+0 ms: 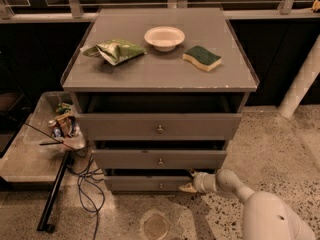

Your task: Open bottom drawer

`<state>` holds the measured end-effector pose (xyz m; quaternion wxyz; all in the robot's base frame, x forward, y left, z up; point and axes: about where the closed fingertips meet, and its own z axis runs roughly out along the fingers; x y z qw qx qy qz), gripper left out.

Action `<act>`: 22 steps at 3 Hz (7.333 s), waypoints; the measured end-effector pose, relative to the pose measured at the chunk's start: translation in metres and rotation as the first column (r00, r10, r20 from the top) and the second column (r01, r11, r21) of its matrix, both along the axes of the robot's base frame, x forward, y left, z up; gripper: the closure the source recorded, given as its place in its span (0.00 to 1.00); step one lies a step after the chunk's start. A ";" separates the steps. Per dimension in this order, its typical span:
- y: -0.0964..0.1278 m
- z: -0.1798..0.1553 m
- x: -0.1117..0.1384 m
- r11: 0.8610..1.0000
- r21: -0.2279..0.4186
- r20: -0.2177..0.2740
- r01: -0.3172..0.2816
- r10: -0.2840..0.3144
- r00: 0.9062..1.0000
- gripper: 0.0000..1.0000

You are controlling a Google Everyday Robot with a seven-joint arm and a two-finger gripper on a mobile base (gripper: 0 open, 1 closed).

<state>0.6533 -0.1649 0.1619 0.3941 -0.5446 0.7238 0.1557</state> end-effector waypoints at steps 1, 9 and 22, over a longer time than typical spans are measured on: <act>0.000 0.000 0.000 1.000 0.000 0.000 0.000 0.000 1.000 0.66; -0.001 0.015 0.001 1.000 0.000 0.000 0.000 0.000 1.000 0.34; -0.042 0.018 -0.083 0.998 0.060 0.016 -0.014 0.014 1.000 1.00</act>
Offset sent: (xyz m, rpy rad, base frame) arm 0.0000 0.0000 0.0000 0.0000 0.0000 0.0000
